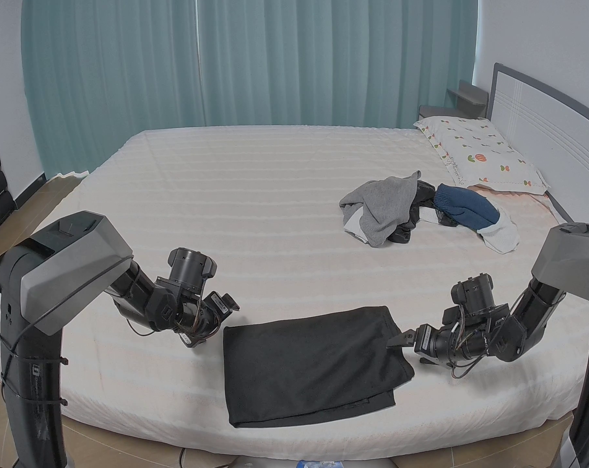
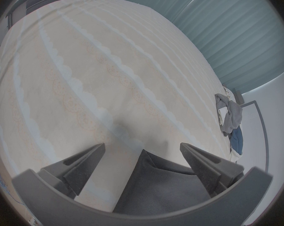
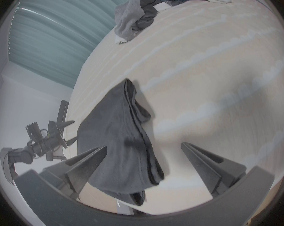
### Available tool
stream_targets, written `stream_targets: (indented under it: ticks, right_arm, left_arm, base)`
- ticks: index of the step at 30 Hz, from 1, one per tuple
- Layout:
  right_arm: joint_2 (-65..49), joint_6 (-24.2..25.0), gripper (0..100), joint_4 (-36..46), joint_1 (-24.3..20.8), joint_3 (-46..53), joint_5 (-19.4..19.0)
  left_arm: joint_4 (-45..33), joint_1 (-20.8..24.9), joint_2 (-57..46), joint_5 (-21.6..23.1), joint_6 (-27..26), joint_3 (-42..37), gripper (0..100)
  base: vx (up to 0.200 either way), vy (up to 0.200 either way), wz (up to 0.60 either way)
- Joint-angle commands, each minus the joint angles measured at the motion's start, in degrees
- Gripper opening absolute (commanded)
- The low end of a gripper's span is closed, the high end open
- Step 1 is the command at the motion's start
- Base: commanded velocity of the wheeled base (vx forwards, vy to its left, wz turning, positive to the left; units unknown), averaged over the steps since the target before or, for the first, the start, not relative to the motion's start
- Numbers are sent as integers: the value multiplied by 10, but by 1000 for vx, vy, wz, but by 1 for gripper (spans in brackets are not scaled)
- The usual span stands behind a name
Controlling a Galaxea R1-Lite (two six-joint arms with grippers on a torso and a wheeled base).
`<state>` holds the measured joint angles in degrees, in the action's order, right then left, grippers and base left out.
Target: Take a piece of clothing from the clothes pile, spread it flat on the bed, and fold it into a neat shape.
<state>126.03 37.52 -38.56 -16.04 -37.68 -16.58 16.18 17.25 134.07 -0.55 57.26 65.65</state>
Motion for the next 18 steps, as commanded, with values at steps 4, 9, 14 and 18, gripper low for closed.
stream_targets:
  ticks: [4,9,14,18]
  right_arm:
    - [-10,-4,100,-13,-6,38,-2]
    - [-1,-2,0,-17,-20,43,6]
    - [-23,-3,0,-16,-19,62,6]
    - [-62,-4,0,-15,-19,93,5]
  left_arm:
    - [1,-4,-7,2,2,-3,100]
    - [1,-4,-7,2,2,-3,100]
    - [0,-4,-7,2,2,-3,100]
    - [0,-4,-7,2,2,-2,100]
  base:
    - [0,0,0]
    - [0,0,0]
    - [0,0,0]
    - [0,0,0]
